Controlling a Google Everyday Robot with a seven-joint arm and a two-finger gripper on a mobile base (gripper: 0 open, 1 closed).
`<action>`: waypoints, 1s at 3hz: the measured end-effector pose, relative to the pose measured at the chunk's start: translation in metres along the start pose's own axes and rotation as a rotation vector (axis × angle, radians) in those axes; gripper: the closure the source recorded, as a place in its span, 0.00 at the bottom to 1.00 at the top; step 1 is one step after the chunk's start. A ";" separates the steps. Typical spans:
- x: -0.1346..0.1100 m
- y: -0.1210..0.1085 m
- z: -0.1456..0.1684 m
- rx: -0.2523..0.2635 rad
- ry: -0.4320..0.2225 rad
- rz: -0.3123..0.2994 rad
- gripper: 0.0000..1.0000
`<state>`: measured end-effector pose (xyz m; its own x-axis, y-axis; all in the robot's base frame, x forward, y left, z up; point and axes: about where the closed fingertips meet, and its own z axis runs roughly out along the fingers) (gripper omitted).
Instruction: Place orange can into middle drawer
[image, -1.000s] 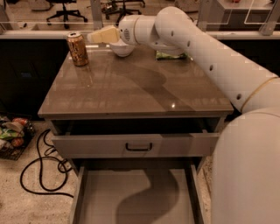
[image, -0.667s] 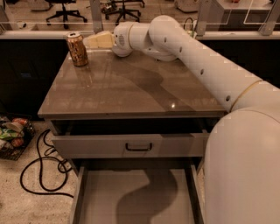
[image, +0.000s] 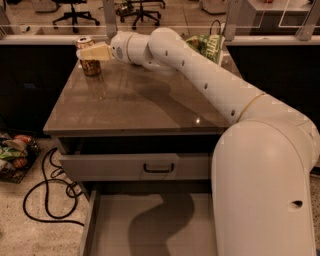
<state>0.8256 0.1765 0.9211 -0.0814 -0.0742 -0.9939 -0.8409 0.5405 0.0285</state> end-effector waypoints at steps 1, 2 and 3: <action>0.009 0.003 0.019 -0.006 -0.014 0.001 0.00; 0.013 0.004 0.033 -0.014 -0.025 0.002 0.00; 0.017 0.007 0.052 -0.046 -0.035 0.000 0.00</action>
Offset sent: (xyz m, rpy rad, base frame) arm 0.0230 0.0368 -0.0226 0.0339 -0.0195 0.0139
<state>0.8462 0.2221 0.8991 -0.0633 -0.0442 -0.9970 -0.8646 0.5013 0.0327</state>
